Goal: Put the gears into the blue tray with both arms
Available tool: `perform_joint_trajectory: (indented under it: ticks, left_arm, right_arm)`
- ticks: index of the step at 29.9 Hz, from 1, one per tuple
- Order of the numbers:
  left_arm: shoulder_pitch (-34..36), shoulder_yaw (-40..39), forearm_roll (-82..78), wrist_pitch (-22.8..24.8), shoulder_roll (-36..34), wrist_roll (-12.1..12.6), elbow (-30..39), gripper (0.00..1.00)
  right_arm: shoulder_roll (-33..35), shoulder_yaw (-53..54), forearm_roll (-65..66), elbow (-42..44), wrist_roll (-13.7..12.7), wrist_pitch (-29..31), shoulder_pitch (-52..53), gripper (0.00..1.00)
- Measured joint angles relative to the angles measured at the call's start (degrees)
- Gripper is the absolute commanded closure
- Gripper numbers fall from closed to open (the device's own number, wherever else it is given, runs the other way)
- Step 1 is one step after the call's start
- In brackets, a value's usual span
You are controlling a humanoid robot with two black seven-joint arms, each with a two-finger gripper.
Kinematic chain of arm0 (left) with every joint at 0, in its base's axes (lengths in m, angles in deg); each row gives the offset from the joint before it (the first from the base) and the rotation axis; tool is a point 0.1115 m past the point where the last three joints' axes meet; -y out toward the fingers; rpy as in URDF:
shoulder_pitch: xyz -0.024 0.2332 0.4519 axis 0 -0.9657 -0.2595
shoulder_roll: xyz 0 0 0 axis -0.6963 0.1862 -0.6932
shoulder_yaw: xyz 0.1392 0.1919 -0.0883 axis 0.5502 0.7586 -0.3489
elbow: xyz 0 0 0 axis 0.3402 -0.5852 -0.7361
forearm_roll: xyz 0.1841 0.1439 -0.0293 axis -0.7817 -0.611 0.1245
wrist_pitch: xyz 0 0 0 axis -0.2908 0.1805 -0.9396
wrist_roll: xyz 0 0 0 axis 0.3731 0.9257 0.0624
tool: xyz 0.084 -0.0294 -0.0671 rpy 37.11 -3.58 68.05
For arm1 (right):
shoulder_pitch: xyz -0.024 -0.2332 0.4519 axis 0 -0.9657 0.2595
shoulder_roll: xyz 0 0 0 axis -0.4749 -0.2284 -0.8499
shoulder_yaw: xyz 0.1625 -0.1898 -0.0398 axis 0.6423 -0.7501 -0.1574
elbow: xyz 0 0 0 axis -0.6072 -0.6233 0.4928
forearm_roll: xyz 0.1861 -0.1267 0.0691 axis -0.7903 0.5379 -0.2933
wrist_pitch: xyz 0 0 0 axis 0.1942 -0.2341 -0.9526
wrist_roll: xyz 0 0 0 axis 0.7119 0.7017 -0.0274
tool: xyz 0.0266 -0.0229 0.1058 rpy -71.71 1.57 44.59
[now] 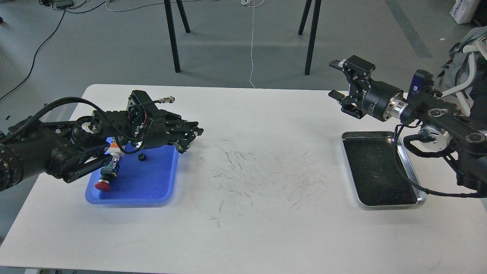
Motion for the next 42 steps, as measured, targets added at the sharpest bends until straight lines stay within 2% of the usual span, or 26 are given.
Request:
perform_joint_trajectory:
  ticks: [7, 15, 25, 42]
  left_arm:
    - [-0.08, 0.52, -0.49, -0.08, -5.42, 0.0, 2.94, 0.81]
    - [-0.3, 5.61, -0.76, -0.65, -9.66, 0.0, 4.38, 0.81]
    - [-0.57, 8.1, -1.65, -0.87, -14.72, 0.0, 8.88, 0.8]
    - [-3.6, 10.73, -5.02, -0.86, -16.99, 0.01, 10.55, 0.79]
  right_arm:
    - [0.3, 2.84, -0.27, -1.24, 0.02, -0.01, -3.64, 0.02]
    - [0.29, 3.02, -0.27, -0.95, 0.03, -0.27, -4.0, 0.02]
    - [-0.02, 2.93, -0.27, -0.35, 0.03, -0.5, -4.07, 0.02]
    - [-0.17, 2.8, -0.27, 0.78, 0.03, -0.67, -4.08, 0.02]
